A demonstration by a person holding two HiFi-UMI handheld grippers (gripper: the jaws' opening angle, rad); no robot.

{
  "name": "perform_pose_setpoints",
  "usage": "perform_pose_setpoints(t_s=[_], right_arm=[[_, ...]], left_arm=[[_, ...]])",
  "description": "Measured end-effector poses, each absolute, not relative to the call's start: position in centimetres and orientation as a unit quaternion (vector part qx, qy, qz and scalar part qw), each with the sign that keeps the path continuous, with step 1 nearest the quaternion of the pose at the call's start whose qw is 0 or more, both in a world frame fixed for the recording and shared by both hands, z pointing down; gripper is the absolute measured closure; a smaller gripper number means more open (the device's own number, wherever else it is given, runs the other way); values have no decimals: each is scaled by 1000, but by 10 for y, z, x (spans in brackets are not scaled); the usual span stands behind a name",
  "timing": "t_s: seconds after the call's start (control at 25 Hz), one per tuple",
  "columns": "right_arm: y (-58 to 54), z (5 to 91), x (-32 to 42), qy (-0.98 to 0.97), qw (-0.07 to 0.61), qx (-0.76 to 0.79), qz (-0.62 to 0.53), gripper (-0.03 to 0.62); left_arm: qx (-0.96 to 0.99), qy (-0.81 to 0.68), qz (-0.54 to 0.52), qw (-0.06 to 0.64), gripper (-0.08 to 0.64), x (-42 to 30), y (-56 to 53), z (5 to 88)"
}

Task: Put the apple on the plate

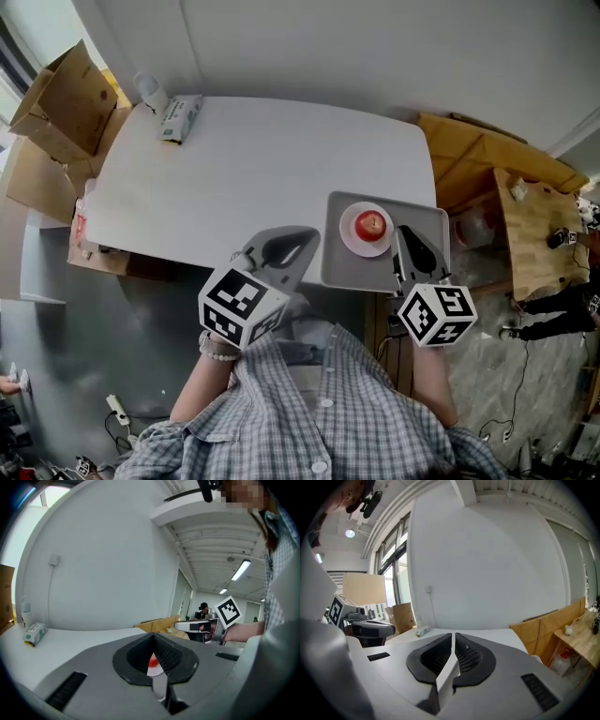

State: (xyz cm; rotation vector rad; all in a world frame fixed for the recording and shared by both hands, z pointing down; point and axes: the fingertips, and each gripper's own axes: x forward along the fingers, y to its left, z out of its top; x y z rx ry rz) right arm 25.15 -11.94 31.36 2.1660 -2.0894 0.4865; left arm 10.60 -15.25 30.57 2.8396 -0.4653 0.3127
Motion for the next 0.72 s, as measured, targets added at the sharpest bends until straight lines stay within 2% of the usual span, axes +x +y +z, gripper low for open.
perform_pose_setpoints(t_s=[0.24, 0.72], right_arm=[[-118, 289, 247, -693, 47, 714, 92, 557], [-120, 286, 247, -694, 50, 713, 87, 558]], left_arm=[[973, -177, 92, 117, 551, 88, -155, 294], [975, -166, 96, 116, 551, 94, -153, 293]])
